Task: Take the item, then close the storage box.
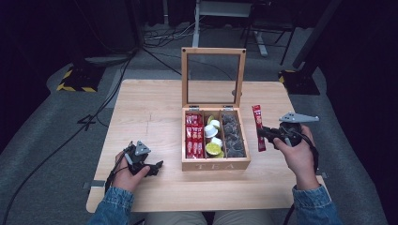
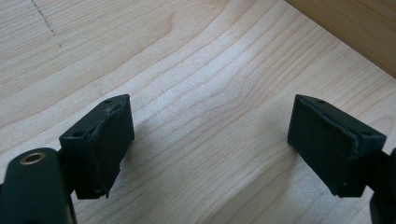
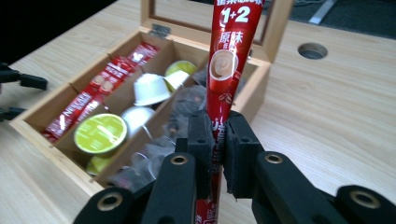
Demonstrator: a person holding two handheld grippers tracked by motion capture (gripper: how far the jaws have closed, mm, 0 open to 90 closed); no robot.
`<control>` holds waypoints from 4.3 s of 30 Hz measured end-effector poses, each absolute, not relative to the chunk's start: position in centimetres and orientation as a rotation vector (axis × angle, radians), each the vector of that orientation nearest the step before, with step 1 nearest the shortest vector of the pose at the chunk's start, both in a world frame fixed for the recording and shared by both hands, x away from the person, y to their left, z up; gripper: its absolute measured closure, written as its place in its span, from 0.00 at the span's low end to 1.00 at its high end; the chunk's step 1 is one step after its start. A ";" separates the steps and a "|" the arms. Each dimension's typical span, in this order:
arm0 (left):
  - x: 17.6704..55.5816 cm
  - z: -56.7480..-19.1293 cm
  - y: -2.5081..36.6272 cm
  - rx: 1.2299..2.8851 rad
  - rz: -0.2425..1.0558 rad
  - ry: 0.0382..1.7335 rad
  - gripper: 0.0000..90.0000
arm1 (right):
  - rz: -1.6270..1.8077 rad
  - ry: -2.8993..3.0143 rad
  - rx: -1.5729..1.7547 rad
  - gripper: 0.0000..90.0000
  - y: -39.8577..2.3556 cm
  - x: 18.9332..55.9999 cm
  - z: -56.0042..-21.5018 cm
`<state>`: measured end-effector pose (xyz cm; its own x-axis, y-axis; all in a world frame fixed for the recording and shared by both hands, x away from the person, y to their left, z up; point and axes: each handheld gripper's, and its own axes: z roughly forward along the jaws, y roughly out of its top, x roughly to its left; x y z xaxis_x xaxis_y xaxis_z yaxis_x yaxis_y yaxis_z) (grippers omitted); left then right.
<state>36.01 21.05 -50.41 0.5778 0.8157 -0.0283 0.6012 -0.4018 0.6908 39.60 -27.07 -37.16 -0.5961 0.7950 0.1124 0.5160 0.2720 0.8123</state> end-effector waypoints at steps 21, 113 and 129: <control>36.1 -50.4 21.3 2.143 0.421 1.126 0.17 | 1.128 2.201 1.317 0.92 -31.0 41.2 -41.2; 37.8 -50.5 20.6 2.149 0.427 1.151 0.08 | 1.301 2.045 1.178 0.48 -29.2 42.3 -34.8; 37.7 -50.5 20.6 2.145 0.425 1.157 0.08 | 1.250 2.086 1.153 0.46 -27.2 47.7 -31.8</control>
<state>37.72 20.58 -50.49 0.5571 0.8301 -0.0239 0.6173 -0.3947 0.6805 47.68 -27.24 -31.80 -0.5514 0.8333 0.0407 0.4290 0.2414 0.8705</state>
